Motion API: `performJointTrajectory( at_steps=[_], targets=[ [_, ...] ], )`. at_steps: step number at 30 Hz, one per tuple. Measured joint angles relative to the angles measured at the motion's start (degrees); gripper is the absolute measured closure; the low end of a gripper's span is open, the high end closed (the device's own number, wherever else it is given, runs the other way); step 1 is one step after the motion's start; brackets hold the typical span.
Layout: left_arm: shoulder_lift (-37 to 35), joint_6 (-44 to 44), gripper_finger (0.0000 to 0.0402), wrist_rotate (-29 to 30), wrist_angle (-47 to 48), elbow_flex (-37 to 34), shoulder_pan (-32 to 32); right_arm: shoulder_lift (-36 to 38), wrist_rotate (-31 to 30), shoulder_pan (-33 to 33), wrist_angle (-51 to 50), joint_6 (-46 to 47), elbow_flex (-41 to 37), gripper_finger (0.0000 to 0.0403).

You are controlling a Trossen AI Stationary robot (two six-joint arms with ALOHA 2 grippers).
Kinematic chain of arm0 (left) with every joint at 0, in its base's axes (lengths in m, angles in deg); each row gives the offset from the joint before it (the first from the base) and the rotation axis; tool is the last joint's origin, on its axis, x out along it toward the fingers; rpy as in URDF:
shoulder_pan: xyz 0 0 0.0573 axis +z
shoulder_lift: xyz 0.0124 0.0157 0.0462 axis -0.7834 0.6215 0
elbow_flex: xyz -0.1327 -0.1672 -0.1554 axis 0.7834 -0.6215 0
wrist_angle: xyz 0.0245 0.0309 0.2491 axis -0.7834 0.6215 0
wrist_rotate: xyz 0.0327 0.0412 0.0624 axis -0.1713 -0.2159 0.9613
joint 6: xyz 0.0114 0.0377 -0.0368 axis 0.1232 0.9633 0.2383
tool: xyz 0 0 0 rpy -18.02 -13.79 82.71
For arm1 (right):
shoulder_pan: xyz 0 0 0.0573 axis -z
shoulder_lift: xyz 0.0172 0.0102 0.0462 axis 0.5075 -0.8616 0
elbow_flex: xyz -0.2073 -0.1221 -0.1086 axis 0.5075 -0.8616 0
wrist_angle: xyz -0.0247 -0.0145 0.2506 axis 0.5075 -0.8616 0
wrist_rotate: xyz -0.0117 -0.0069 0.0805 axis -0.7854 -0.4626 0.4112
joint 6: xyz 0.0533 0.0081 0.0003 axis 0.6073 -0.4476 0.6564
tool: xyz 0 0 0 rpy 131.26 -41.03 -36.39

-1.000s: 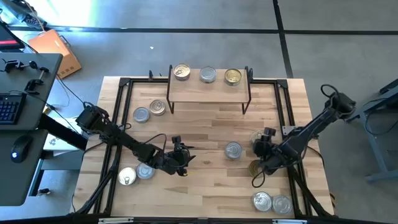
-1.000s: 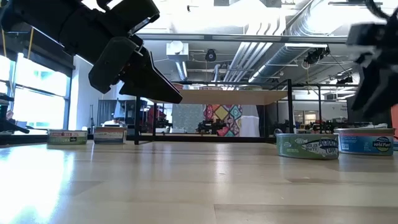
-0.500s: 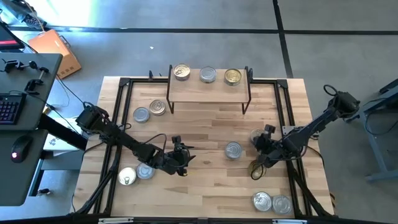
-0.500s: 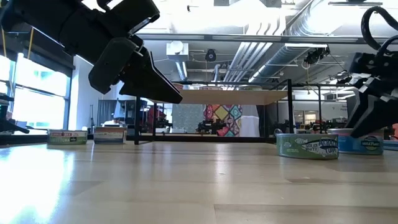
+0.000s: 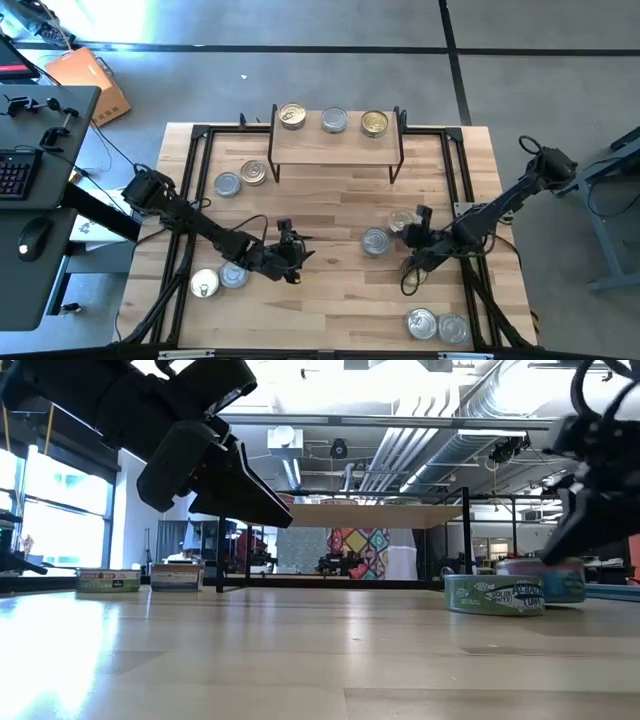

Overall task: Stack canned seafood by type on shelf
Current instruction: Put the blue tuna can on the shelf

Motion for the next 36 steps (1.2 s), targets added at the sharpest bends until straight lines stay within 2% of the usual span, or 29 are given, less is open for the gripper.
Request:
performJointTrajectory(
  at_steps=[5,9,15,23,26,36],
  targets=[
    [0.00,0.07,0.0218,0.01,-0.01,0.00,0.00,0.02,-3.13,3.30,6.10,-5.85,0.20,0.0403],
    [0.00,0.94,0.0218,0.01,-0.07,0.00,0.00,-0.12,-3.02,7.68,14.00,-13.52,0.25,0.0403],
    [0.00,4.75,0.0218,-1.18,-0.13,0.00,0.00,-3.71,3.44,15.20,27.42,-23.88,0.31,0.0403],
    [0.05,10.50,0.0218,-1.72,-1.08,0.00,1.20,-12.97,12.06,22.15,43.96,-30.41,0.42,0.0402],
    [1.09,11.91,0.0218,-2.36,-2.92,0.02,3.58,-16.44,13.92,23.52,46.15,-31.29,1.52,0.0402],
    [5.62,21.86,0.0218,-12.17,-13.96,0.00,12.18,-28.29,16.70,23.97,46.46,-33.05,11.48,0.0402]
  ],
)
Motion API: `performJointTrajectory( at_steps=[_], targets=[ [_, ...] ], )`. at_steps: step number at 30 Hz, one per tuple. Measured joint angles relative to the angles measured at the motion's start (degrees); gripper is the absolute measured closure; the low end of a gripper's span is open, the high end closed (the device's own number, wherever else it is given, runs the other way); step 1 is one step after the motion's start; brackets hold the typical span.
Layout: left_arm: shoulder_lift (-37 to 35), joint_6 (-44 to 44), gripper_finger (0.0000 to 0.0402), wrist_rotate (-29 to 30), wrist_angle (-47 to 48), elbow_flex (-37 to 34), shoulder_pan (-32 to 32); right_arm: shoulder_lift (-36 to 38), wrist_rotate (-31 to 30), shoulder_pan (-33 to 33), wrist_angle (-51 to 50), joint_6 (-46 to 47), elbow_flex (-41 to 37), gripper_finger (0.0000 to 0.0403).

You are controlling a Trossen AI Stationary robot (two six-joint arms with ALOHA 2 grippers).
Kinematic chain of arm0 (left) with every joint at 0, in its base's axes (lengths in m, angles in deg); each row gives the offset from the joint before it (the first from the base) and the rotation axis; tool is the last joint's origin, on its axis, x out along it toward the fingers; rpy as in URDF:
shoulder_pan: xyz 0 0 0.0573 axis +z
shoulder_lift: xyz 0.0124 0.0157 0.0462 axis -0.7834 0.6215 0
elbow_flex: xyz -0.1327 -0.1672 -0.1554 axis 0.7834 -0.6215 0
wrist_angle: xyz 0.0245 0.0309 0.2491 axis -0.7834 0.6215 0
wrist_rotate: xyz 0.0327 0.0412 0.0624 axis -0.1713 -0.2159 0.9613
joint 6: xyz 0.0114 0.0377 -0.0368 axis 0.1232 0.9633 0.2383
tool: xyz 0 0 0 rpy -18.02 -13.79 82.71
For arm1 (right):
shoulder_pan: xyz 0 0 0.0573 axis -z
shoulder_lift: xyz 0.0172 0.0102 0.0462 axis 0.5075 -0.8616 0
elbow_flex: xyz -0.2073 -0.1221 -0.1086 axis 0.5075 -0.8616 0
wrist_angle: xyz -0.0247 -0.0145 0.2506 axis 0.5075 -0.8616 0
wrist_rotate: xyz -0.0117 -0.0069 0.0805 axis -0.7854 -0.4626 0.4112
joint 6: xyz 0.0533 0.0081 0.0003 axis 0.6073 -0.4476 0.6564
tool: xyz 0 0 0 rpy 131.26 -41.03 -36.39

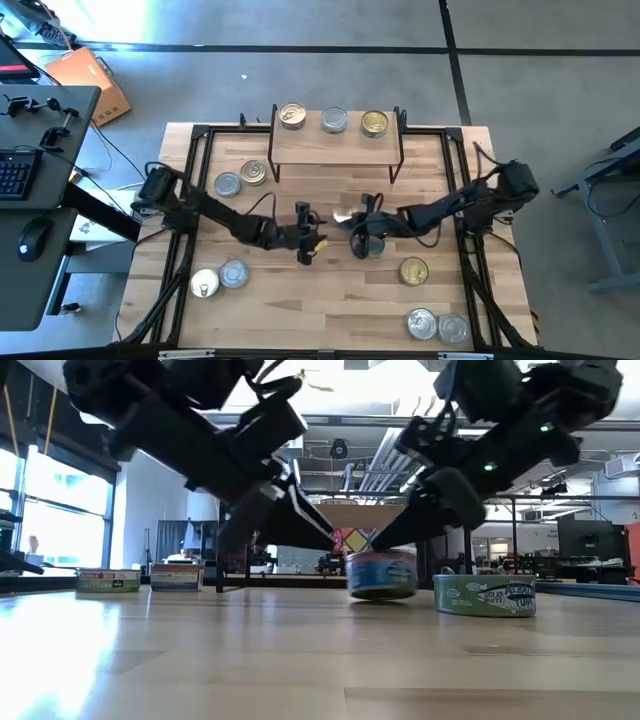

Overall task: Stack canned seafood by type on shelf
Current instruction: Put the blue tuna can on the shelf

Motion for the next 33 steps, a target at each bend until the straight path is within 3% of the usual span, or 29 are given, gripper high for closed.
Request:
performJointTrajectory(
  at_steps=[7,14,20,26,33],
  targets=[
    [1.87,8.07,0.0218,-1.40,-0.73,0.00,0.92,-8.64,2.82,0.01,-0.03,-0.11,8.23,0.0402],
    [2.38,7.96,0.0218,-1.53,1.94,0.00,1.10,-11.62,5.19,-0.44,-3.95,-3.17,14.88,0.0402],
    [3.35,7.78,0.0218,-2.94,0.63,-0.02,2.79,-5.42,4.21,-3.07,-15.30,-3.34,15.32,0.0402],
    [6.64,10.43,0.0218,-3.29,-8.25,0.00,3.87,3.45,-3.53,-6.91,-26.99,2.67,12.84,0.0402],
    [13.11,13.09,0.0223,-4.68,-15.55,2.41,4.82,9.93,-6.12,-11.08,-28.44,7.59,7.85,0.0402]
  ],
)
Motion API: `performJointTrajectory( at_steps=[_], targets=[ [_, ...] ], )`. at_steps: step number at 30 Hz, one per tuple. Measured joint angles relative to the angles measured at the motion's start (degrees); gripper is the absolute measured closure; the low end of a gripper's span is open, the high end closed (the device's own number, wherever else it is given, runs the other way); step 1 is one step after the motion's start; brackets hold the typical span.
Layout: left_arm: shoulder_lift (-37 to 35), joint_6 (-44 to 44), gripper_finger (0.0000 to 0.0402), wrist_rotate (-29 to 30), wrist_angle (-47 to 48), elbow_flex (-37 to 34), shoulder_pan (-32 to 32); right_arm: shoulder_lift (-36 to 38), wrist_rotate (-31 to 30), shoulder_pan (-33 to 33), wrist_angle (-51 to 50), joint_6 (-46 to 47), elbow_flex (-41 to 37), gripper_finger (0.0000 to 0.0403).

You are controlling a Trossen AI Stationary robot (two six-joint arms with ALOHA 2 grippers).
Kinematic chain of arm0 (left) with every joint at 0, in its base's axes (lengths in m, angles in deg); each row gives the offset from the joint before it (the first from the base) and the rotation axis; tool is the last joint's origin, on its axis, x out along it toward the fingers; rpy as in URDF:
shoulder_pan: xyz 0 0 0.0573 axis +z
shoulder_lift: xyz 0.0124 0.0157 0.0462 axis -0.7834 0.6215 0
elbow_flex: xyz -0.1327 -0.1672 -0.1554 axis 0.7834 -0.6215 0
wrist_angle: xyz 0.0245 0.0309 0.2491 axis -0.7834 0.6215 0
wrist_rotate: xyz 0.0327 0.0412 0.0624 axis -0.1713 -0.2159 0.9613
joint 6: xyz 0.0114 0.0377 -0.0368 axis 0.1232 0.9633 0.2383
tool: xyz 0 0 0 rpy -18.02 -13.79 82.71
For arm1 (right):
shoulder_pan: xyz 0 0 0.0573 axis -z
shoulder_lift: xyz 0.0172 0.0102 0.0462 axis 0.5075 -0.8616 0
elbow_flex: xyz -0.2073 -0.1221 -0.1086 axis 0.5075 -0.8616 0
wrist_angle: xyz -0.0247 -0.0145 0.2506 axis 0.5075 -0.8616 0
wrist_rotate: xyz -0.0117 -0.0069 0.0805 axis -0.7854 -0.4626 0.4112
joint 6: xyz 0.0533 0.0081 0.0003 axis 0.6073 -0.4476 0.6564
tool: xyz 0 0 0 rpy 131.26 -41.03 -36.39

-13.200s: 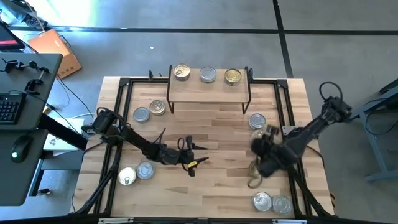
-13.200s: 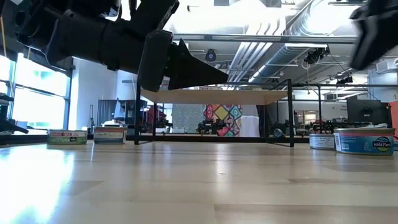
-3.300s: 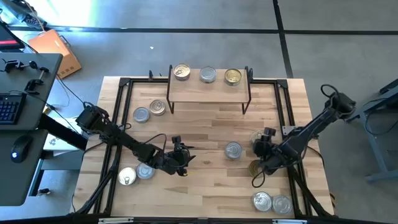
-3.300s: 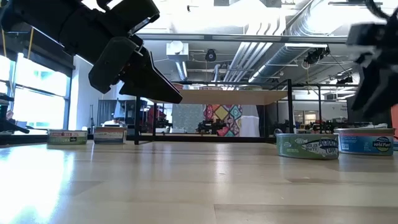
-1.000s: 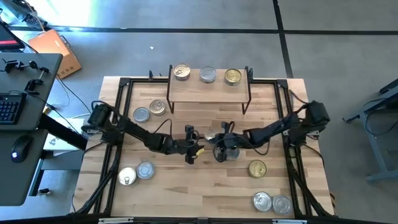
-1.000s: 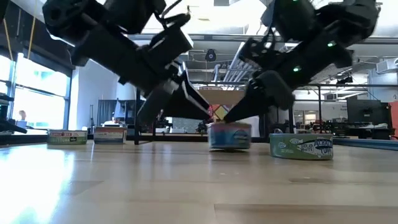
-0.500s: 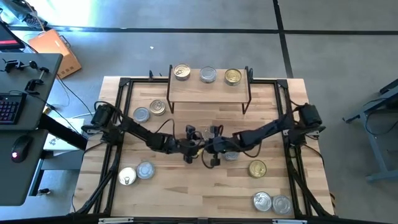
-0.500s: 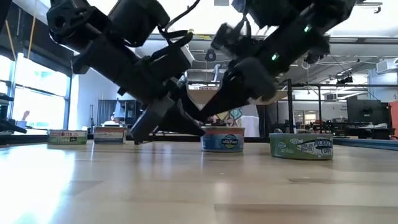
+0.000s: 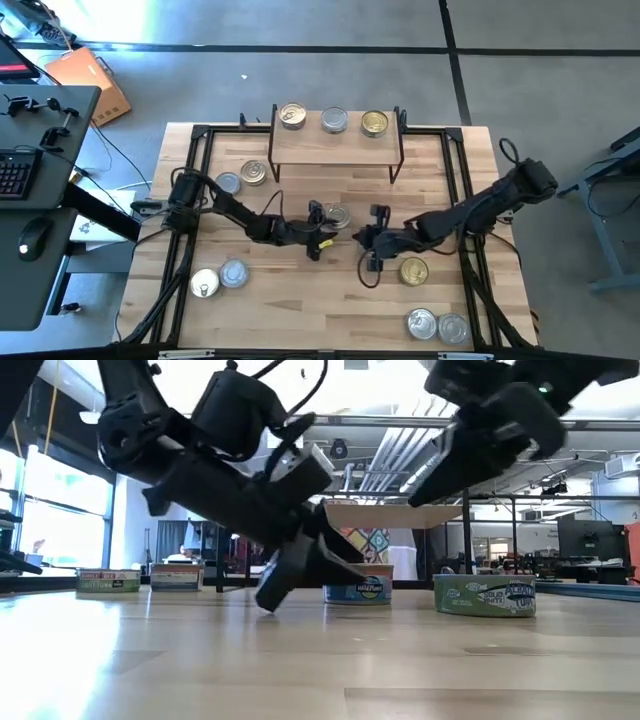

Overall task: Stack canned seafood by type on shelf
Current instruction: Put the blue tuna can on the shelf

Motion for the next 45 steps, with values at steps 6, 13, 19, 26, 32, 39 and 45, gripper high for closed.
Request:
performJointTrajectory(
  at_steps=[6,13,19,26,32,39,45],
  targets=[
    [0.90,-5.43,0.0303,-1.52,5.19,2.67,1.01,0.46,-1.15,-0.86,3.61,3.79,-5.42,0.0399],
    [-0.56,-9.32,0.0392,-2.47,7.98,3.60,0.86,0.51,-1.82,-0.86,5.70,2.54,-7.02,0.0321],
    [-7.45,-14.04,0.0400,-3.10,17.71,3.24,0.00,-0.82,-2.63,-0.64,8.33,-7.41,-7.02,0.0220],
    [-14.58,-21.24,0.0401,-2.97,27.61,3.29,0.02,-8.70,-3.19,1.77,21.49,-24.79,-6.92,0.0162],
    [-16.90,-24.14,0.0401,-4.54,28.76,3.34,0.03,-14.86,-7.85,4.19,32.28,-37.44,-6.65,0.0153],
    [-17.09,-26.44,0.0401,-6.13,29.25,3.34,0.47,-16.87,-9.85,5.53,37.51,-42.23,-6.67,0.0152],
    [-17.09,-27.02,0.0401,-6.35,28.81,3.34,0.64,-16.87,-4.25,5.72,37.26,-44.70,-6.67,0.0152]
  ],
)
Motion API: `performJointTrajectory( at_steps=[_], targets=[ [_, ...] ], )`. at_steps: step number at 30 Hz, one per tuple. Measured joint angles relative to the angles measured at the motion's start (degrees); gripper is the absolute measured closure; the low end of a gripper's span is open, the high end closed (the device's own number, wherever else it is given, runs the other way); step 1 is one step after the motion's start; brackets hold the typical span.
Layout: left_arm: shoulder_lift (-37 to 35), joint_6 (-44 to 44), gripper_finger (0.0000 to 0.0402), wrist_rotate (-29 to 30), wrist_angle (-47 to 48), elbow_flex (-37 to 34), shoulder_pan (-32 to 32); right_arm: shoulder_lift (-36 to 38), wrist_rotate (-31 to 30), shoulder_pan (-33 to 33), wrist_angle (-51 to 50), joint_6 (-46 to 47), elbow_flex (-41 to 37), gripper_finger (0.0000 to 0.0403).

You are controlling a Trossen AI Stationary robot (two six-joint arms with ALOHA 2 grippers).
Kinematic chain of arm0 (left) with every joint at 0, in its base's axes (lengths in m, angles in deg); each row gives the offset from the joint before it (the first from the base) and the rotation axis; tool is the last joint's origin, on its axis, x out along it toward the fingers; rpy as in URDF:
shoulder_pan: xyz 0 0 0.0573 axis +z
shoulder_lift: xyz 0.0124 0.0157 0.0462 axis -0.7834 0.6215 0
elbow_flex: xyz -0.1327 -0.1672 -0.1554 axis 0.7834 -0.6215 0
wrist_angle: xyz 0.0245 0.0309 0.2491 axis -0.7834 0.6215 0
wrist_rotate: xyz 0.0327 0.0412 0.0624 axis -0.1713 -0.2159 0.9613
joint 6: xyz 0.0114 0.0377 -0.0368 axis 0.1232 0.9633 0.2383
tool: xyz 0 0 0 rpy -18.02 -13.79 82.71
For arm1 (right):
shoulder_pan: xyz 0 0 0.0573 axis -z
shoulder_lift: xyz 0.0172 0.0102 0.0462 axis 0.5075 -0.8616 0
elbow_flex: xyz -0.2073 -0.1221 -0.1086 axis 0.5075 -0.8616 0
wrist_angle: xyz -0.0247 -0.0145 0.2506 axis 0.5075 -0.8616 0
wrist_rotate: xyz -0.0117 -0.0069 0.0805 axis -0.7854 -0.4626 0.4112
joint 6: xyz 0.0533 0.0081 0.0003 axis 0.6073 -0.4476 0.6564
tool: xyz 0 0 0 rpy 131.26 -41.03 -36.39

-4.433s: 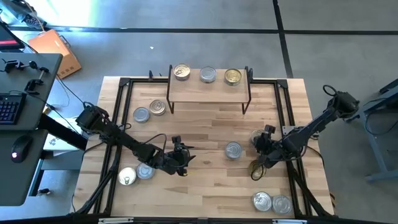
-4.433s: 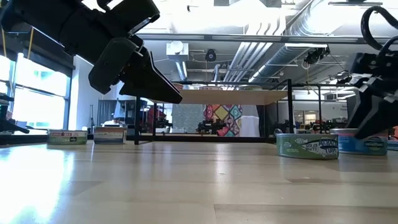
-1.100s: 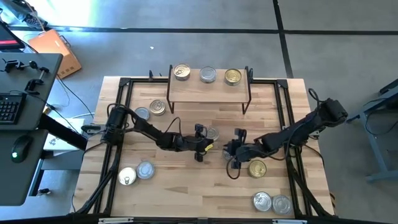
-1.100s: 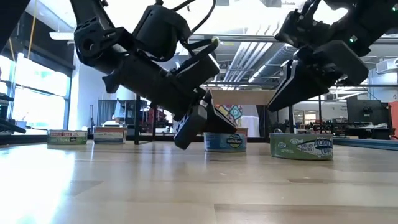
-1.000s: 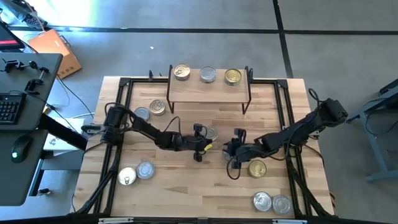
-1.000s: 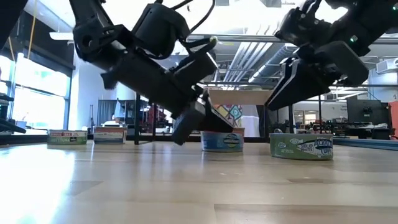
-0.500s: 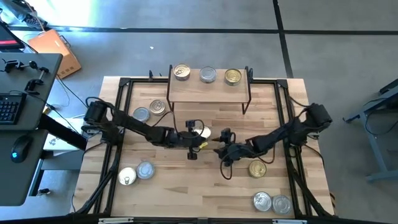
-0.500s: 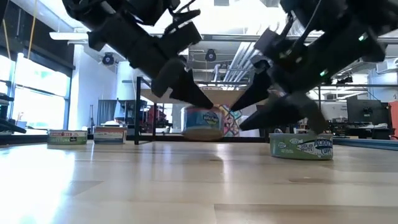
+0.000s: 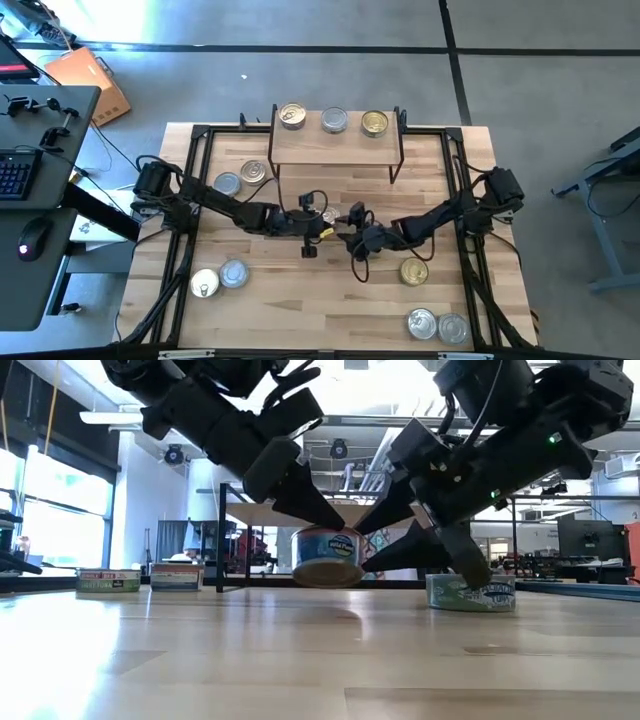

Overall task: Stack canned seafood by type on shelf
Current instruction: Put the blue tuna can on the shelf

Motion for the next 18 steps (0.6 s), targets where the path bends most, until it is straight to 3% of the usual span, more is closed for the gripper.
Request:
performJointTrajectory(
  at_steps=[10,18],
  targets=[
    [-0.09,-0.45,0.0401,-4.10,-3.14,0.04,-0.01,-0.01,-1.50,0.00,1.39,-4.97,0.00,0.0159],
    [-1.11,-0.34,0.0401,-3.09,-2.76,0.09,-1.34,-0.09,-0.26,-0.13,1.66,3.36,-0.03,0.0239]
  ],
)
